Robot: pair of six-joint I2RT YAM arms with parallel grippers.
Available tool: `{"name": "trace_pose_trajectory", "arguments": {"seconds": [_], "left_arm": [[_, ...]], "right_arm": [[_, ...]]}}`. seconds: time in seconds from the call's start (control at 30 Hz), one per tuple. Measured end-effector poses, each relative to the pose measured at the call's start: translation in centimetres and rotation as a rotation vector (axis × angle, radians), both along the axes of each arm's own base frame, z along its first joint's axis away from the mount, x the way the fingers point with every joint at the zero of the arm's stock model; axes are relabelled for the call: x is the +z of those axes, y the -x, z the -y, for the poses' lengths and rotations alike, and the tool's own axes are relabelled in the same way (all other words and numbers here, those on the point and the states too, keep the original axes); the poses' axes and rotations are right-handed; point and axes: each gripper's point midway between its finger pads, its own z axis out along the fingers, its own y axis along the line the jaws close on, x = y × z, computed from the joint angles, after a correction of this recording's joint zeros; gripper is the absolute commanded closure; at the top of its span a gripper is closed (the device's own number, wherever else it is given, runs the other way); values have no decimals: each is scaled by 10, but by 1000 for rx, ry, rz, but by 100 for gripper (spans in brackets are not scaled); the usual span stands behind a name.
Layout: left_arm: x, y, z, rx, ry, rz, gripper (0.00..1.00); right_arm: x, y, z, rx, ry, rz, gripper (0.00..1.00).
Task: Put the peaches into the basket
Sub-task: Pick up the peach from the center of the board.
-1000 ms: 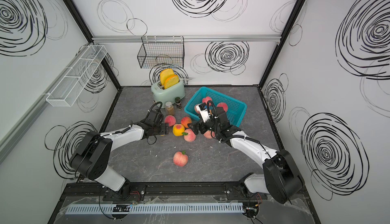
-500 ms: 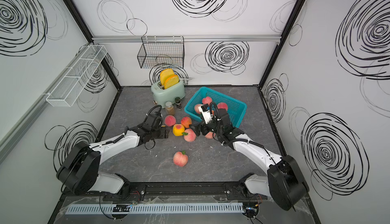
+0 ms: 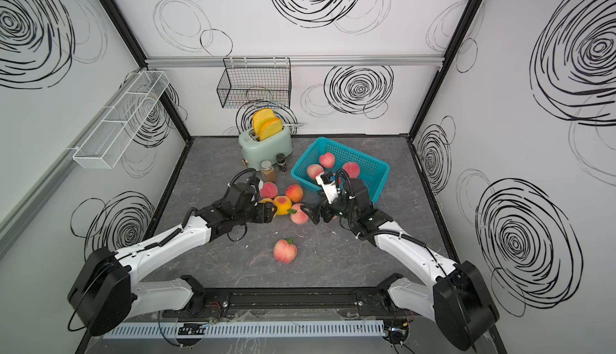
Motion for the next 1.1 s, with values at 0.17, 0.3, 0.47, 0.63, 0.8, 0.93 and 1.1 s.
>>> {"name": "trace_pose_trajectory", "arguments": {"seconds": [0.17,0.3,0.47,0.63,0.8,0.93,1.1], "left_arm": [[8,11,15,-54,74,-23,21],[18,18,27,-94,151,-37,20],[30,25,39,-146,229,-49,20],[39,31,50,-191,301,-69,21],[51,32,58,-223,377,-75,21],[60,32,63,-244,427,-74,21],[67,35,69,-273,468,-77,21]], "right_arm": [[7,14,-8,61,-22,31,1],[12,29,-19,129,-35,69,0],[15,42,-30,194,-37,103,0],[16,52,-38,242,-34,130,0],[14,60,-45,270,-22,141,0],[6,62,-50,274,9,151,1],[-5,60,-54,261,48,151,1]]}}
